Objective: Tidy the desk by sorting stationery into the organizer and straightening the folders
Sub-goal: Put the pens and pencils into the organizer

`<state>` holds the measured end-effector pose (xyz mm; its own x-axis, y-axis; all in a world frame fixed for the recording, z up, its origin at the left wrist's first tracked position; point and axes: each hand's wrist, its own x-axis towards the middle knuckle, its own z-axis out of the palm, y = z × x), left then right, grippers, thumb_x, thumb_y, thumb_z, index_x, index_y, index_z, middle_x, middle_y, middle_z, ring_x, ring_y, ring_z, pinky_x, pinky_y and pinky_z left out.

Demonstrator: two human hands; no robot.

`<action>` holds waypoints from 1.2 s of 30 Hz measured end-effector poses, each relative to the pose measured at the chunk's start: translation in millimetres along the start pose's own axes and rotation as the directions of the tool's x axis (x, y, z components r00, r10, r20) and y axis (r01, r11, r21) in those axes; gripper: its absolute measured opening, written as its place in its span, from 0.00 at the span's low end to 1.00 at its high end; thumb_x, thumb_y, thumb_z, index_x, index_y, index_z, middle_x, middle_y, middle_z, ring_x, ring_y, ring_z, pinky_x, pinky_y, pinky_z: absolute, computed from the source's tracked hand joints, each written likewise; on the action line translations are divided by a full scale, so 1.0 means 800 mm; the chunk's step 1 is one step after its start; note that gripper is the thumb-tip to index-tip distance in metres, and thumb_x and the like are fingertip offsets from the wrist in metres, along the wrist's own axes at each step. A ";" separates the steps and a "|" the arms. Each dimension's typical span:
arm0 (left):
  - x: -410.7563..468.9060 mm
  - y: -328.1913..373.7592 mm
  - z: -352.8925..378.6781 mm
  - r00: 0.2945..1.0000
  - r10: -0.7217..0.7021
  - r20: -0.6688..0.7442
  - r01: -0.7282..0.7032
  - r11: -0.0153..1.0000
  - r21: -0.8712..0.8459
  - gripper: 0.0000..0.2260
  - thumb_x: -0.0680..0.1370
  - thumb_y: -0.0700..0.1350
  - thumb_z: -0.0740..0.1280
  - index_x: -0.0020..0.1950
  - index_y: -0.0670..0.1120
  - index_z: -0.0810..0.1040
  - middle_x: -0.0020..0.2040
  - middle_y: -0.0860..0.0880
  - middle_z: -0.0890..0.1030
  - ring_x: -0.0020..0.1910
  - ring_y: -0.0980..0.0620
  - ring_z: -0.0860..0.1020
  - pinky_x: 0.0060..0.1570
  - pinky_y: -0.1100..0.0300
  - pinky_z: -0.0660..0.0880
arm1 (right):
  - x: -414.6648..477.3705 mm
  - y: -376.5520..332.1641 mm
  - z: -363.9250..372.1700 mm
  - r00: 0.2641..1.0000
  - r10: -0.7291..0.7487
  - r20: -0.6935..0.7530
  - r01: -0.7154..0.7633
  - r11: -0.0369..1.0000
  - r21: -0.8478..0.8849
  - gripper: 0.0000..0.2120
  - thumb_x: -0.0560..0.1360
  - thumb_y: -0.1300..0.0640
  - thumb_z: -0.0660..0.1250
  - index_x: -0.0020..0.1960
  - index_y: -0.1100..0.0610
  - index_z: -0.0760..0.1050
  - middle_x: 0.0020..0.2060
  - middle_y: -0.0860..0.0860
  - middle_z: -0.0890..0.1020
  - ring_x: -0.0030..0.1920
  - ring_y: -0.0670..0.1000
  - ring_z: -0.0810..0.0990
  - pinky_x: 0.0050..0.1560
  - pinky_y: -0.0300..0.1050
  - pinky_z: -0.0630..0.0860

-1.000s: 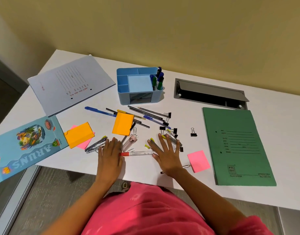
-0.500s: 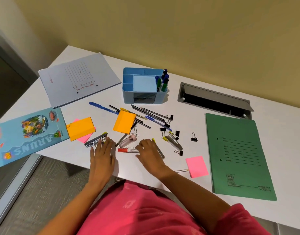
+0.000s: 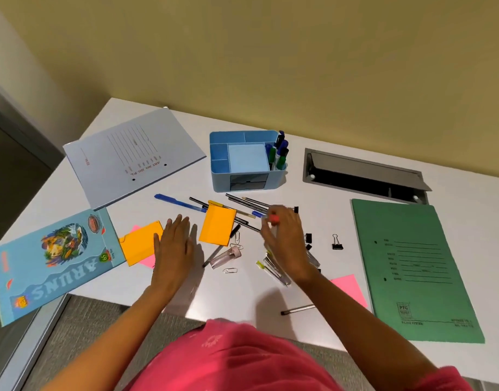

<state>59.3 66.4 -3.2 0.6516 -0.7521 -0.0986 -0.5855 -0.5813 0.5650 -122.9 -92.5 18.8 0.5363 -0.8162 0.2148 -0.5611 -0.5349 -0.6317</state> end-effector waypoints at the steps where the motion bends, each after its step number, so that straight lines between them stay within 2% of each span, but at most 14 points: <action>1: 0.014 0.008 -0.005 1.000 -0.031 -0.003 0.031 0.996 -0.089 0.21 0.82 0.41 0.57 0.75 0.43 0.62 0.76 0.45 0.61 0.77 0.45 0.57 0.75 0.47 0.50 | 0.017 -0.004 -0.007 0.997 0.059 -0.050 -0.054 0.994 0.096 0.05 0.77 0.55 0.65 0.52 0.52 0.71 0.46 0.49 0.77 0.47 0.49 0.74 0.48 0.40 0.72; 3: 0.044 0.027 -0.016 0.995 -0.099 -0.018 0.090 0.958 -0.273 0.21 0.81 0.42 0.59 0.74 0.43 0.64 0.74 0.43 0.66 0.73 0.43 0.64 0.73 0.48 0.60 | 0.054 -0.015 -0.021 0.983 0.125 -0.134 -0.091 0.968 0.235 0.07 0.78 0.53 0.64 0.55 0.53 0.71 0.48 0.51 0.78 0.47 0.48 0.76 0.47 0.35 0.74; 6: 0.088 0.055 -0.031 0.989 -0.149 -0.008 0.134 0.909 -0.394 0.20 0.81 0.44 0.61 0.73 0.43 0.66 0.71 0.42 0.70 0.67 0.42 0.72 0.66 0.53 0.66 | 0.111 -0.026 -0.038 0.948 0.120 -0.294 -0.032 0.957 0.289 0.06 0.79 0.55 0.63 0.53 0.56 0.72 0.45 0.52 0.79 0.43 0.47 0.76 0.44 0.24 0.68; 9: 0.126 0.076 -0.037 0.986 -0.162 0.026 0.155 0.871 -0.467 0.20 0.81 0.46 0.60 0.73 0.43 0.66 0.71 0.43 0.71 0.67 0.45 0.72 0.63 0.59 0.67 | 0.157 -0.026 -0.044 0.920 0.152 -0.362 -0.076 0.973 0.216 0.06 0.79 0.56 0.62 0.51 0.59 0.74 0.44 0.53 0.79 0.42 0.50 0.75 0.43 0.27 0.68; 12: 0.156 0.090 -0.037 0.983 -0.168 0.068 0.180 0.854 -0.488 0.20 0.82 0.47 0.59 0.73 0.44 0.66 0.70 0.43 0.72 0.68 0.44 0.71 0.67 0.49 0.70 | 0.185 -0.015 -0.037 0.922 0.184 -0.340 -0.173 0.983 0.062 0.10 0.79 0.55 0.62 0.50 0.62 0.75 0.45 0.56 0.80 0.45 0.55 0.77 0.45 0.46 0.73; 15: 0.178 0.097 -0.032 0.981 -0.157 0.114 0.193 0.853 -0.484 0.21 0.81 0.47 0.59 0.74 0.44 0.64 0.71 0.42 0.71 0.68 0.43 0.71 0.66 0.45 0.71 | 0.196 -0.002 -0.029 0.935 0.199 -0.294 -0.237 0.967 -0.098 0.12 0.79 0.52 0.62 0.51 0.62 0.75 0.46 0.57 0.79 0.49 0.56 0.76 0.47 0.49 0.71; 18: 0.189 0.098 -0.025 0.975 -0.155 0.157 0.212 0.851 -0.480 0.22 0.81 0.46 0.61 0.74 0.45 0.64 0.71 0.42 0.70 0.69 0.42 0.70 0.65 0.44 0.71 | 0.199 0.008 -0.020 0.963 0.178 -0.203 -0.225 0.944 -0.242 0.14 0.78 0.52 0.63 0.55 0.63 0.75 0.51 0.59 0.79 0.54 0.57 0.74 0.52 0.50 0.72; 23: 0.198 0.094 -0.016 0.966 -0.158 0.204 0.241 0.834 -0.496 0.24 0.80 0.45 0.63 0.75 0.46 0.63 0.70 0.42 0.72 0.67 0.42 0.72 0.62 0.45 0.74 | 0.201 0.008 -0.010 0.954 0.202 -0.224 -0.242 0.956 -0.168 0.12 0.78 0.56 0.65 0.58 0.61 0.72 0.54 0.58 0.76 0.56 0.57 0.73 0.53 0.53 0.75; 27: 0.204 0.087 -0.012 0.961 -0.157 0.227 0.255 0.821 -0.511 0.25 0.79 0.44 0.65 0.75 0.46 0.63 0.70 0.41 0.72 0.67 0.42 0.72 0.62 0.45 0.74 | 0.205 0.004 -0.004 0.959 0.151 -0.241 -0.180 0.979 -0.100 0.17 0.78 0.56 0.64 0.65 0.58 0.69 0.61 0.57 0.73 0.60 0.56 0.72 0.54 0.50 0.75; 31: 0.211 0.081 -0.011 0.956 -0.160 0.245 0.269 0.809 -0.523 0.25 0.78 0.43 0.66 0.74 0.47 0.64 0.69 0.41 0.73 0.67 0.43 0.72 0.63 0.45 0.73 | 0.221 0.005 0.006 0.989 0.075 -0.126 -0.095 0.982 -0.162 0.24 0.76 0.51 0.66 0.71 0.53 0.67 0.70 0.55 0.68 0.67 0.57 0.68 0.62 0.51 0.71; 36: 0.216 0.075 -0.011 0.953 -0.154 0.262 0.275 0.805 -0.525 0.25 0.78 0.44 0.67 0.74 0.48 0.64 0.68 0.42 0.74 0.66 0.43 0.73 0.63 0.44 0.73 | 0.250 0.010 0.019 0.976 0.213 0.052 -0.200 0.961 -0.194 0.33 0.75 0.49 0.69 0.75 0.52 0.59 0.76 0.53 0.59 0.72 0.54 0.64 0.66 0.51 0.69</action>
<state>140.6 -95.7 20.8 0.5844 -0.7083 -0.3959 -0.0393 -0.5120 0.8581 -10.4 -256.8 45.1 0.4365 -0.8990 0.0359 -0.7682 -0.3932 -0.5053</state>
